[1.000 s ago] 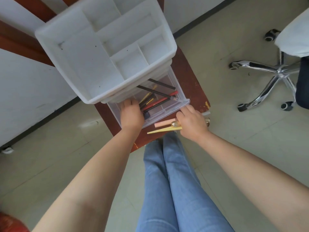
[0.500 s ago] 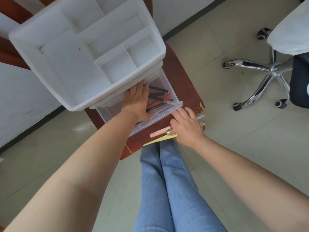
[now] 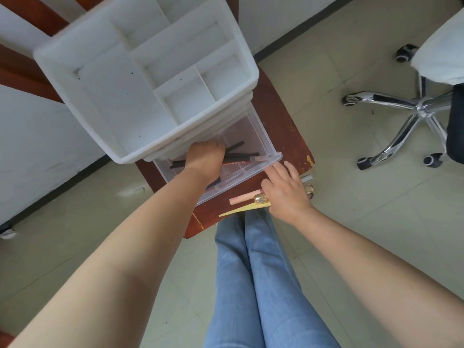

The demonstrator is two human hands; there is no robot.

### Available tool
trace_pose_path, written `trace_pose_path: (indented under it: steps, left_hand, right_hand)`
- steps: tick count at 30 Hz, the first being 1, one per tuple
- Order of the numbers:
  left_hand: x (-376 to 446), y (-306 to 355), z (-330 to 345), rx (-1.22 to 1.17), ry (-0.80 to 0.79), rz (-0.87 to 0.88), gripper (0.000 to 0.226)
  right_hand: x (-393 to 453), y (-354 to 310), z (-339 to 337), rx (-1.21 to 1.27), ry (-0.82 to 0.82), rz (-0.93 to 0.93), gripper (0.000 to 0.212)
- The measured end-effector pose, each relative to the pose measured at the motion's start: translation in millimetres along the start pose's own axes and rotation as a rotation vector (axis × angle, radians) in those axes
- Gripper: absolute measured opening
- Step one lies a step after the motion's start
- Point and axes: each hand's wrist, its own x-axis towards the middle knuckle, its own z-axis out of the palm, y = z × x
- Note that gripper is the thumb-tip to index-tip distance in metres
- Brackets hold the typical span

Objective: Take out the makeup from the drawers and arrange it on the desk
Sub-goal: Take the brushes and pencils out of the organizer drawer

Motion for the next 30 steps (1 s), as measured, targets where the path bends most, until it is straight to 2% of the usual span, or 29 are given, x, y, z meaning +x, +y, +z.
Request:
trace_pose_path:
  steps: [3,6,9,12,14,17,23,27,30]
  left_hand:
    - [-2,-7,1,-0.02,0.02,0.041,0.019]
    - [-15,-14,2,-0.146,0.041,0.024,0.028]
    - [-26,-16,3,-0.315,-0.099,0.009,0.039]
    - [-29,-11,4,-0.336,-0.28,-0.021,0.026]
    - [-31,-8,7,-0.327,-0.316,-0.031,0.024]
    - [-30,-9,7,-0.328,-0.322,-0.022,0.023]
    - [-32,-17,7,-0.485,-0.355,0.0,0.026]
    - [-42,-19,8,-0.508,-0.302,0.016,0.022]
    - [-57,-24,-1,-0.504,-0.227,0.022,0.024]
  right_hand:
    - [0,-2,-1,-0.026,0.028,-0.019,0.018]
    - [-1,-6,-3,-0.02,0.025,-0.008,0.021]
    - [-5,-8,-3,-0.003,-0.025,0.001,0.02]
    - [-6,-10,-3,0.023,-0.088,0.019,0.017]
    - [-6,-11,-1,0.029,-0.084,0.029,0.014]
    - [-4,-14,0,0.03,-0.07,0.033,0.011]
    - [-2,-15,0,0.024,-0.018,0.015,0.017]
    - [-2,-14,-2,0.015,-0.098,0.006,0.015]
    - [-1,-16,-4,0.005,-0.248,-0.04,0.017]
